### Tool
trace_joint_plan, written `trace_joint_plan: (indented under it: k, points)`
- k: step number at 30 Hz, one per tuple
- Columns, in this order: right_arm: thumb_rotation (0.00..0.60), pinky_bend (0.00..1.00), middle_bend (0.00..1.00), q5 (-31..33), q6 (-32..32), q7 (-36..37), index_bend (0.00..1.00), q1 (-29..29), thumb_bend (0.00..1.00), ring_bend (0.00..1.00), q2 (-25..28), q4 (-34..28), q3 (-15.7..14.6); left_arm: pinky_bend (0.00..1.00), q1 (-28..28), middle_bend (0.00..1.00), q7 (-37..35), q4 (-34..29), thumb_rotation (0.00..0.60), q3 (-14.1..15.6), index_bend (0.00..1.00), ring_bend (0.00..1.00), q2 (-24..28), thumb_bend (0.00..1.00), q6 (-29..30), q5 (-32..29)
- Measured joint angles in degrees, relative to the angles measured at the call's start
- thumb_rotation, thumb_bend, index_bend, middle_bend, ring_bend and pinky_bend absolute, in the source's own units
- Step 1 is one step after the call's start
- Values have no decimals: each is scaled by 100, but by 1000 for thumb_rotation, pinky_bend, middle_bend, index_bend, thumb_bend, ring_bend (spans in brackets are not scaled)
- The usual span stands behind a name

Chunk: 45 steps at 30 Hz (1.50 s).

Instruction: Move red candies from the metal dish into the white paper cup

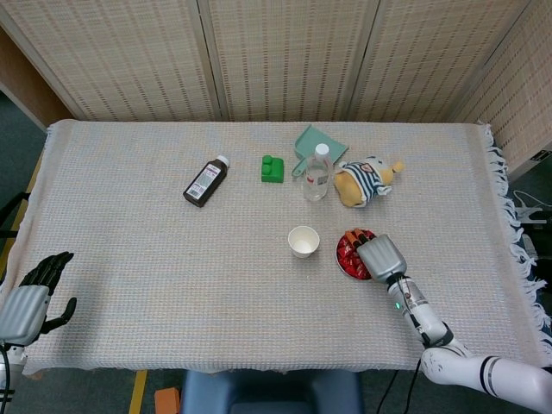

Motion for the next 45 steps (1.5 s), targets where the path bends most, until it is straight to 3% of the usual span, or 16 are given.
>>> trace_joint_plan:
  k: [15,21,33,45]
  points:
    - [600,662,310,-103,264,211,228,125,127,415,-412,530,-334,175,-9,38,-36,16,600,-9,0,48,7,454,-16,-11]
    - [600,703,402,-217,290,280,287,157,203,473,-614,835,-415,176,-3,38,-42,18,600,-16,0,48,11,455,-7,-23]
    - [600,788,610,-486,468,353,535,145,279,585,-952,1311,-541,179,2,39,-84,17,600,-14,0,48,35,454,3,-11]
    - [600,809,709,-663,582,414,751,139,330,631,-1186,1650,-518,181,13,40,-88,12,600,-16,0,49,48,455,13,-20]
